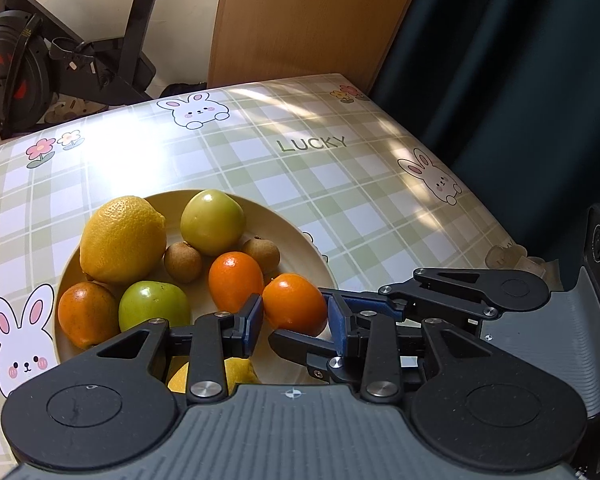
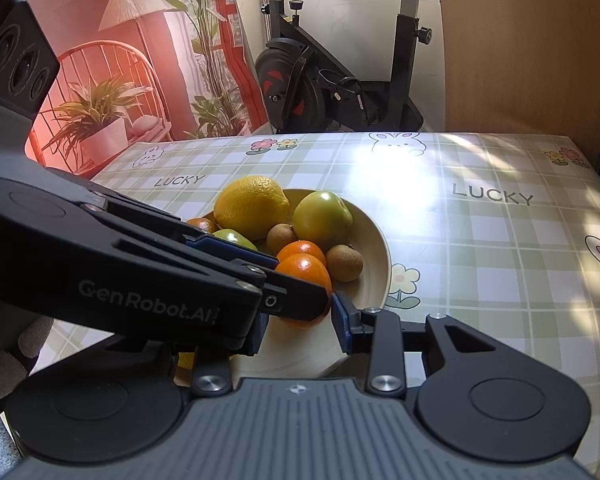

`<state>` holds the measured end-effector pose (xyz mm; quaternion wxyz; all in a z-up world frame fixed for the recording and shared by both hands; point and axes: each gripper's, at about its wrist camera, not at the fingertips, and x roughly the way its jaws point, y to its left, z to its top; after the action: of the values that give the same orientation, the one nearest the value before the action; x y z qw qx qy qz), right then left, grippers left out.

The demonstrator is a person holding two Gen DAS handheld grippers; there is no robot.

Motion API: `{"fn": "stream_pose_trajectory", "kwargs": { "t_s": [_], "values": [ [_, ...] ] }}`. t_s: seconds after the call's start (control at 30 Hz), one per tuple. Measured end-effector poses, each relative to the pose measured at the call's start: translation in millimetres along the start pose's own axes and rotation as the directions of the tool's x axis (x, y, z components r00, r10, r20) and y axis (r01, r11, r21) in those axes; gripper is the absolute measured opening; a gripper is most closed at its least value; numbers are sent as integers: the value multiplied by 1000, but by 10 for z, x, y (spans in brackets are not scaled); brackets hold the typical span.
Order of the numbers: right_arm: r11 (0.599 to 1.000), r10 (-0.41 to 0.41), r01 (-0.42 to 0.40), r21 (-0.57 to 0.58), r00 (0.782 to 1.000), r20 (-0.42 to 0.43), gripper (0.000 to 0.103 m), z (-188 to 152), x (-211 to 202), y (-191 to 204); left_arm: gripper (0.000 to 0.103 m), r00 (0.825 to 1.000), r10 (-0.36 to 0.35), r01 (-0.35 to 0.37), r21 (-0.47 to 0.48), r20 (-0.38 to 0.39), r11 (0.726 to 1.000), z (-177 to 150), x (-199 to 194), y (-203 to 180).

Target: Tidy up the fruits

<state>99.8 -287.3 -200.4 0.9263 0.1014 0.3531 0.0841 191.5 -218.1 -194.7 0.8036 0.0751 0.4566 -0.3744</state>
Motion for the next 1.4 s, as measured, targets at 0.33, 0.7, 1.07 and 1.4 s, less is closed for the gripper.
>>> {"fn": "stream_pose_trajectory", "kwargs": {
  "t_s": [0.33, 0.7, 1.07, 1.4],
  "values": [
    [1000, -4, 4, 2, 1000, -30, 37, -46, 95, -33, 38, 1000, 10, -10, -17, -24, 1000, -4, 95, 25],
    [1000, -7, 6, -10, 999, -50, 40, -19, 156, 8, 38, 999, -1, 0, -32, -32, 999, -28, 135, 44],
    [999, -30, 29, -24, 998, -57, 43, 11, 163, 35, 50, 1000, 8, -7, -55, 3, 998, -59, -3, 56],
    [997, -73, 73, -32, 997, -23, 62, 66, 36, 80, 71, 990, 54, -41, -102, 129, 994, -154, -427, 21]
  ]
}}
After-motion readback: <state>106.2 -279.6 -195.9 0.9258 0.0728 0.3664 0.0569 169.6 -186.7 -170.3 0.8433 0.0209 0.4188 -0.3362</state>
